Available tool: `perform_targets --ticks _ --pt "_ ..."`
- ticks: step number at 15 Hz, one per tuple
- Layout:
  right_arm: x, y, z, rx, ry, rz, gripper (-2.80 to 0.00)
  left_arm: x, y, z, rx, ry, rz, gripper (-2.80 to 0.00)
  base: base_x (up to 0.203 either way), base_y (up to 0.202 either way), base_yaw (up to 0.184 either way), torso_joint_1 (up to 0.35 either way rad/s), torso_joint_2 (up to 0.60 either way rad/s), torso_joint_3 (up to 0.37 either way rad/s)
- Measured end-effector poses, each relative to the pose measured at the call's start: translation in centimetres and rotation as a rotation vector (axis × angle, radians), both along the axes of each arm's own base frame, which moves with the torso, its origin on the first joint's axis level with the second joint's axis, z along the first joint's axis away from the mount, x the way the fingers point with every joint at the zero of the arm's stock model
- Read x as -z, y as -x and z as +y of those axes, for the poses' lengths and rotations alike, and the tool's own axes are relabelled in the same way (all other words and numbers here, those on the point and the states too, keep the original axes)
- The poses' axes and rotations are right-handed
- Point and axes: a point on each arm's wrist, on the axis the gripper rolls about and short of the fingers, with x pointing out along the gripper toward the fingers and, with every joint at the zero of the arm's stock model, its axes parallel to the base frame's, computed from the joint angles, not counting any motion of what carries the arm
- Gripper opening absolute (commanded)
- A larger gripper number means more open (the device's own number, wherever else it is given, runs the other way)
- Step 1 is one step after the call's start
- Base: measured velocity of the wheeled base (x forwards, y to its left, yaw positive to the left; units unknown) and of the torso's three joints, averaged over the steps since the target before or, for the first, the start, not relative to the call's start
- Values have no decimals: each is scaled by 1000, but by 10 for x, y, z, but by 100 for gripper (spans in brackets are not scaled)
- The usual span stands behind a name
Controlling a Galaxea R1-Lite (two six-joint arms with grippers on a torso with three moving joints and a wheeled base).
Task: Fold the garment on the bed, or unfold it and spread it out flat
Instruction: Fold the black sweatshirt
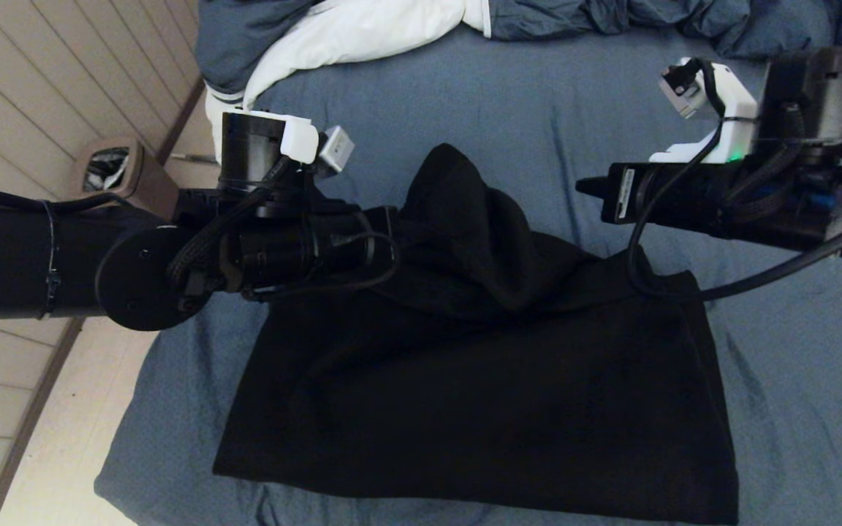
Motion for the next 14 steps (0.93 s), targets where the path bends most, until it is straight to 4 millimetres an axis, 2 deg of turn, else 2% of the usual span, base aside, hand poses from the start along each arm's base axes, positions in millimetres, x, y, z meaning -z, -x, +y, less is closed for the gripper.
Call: perform_targets --ticks 4,8,14 --pt "5 -2 1 0 2 17 -280 0 -15 -10 -26 17 -11 0 0 0 0 0 0 0" --pt "7 -3 0 -16 -2 25 -280 12 -32 -21 -98 -2 -8 0 0 0 0 0 0 0" --pt "6 -4 -5 -18 -6 24 -280 1 -40 0 -153 6 -37 0 0 0 0 0 0 0"
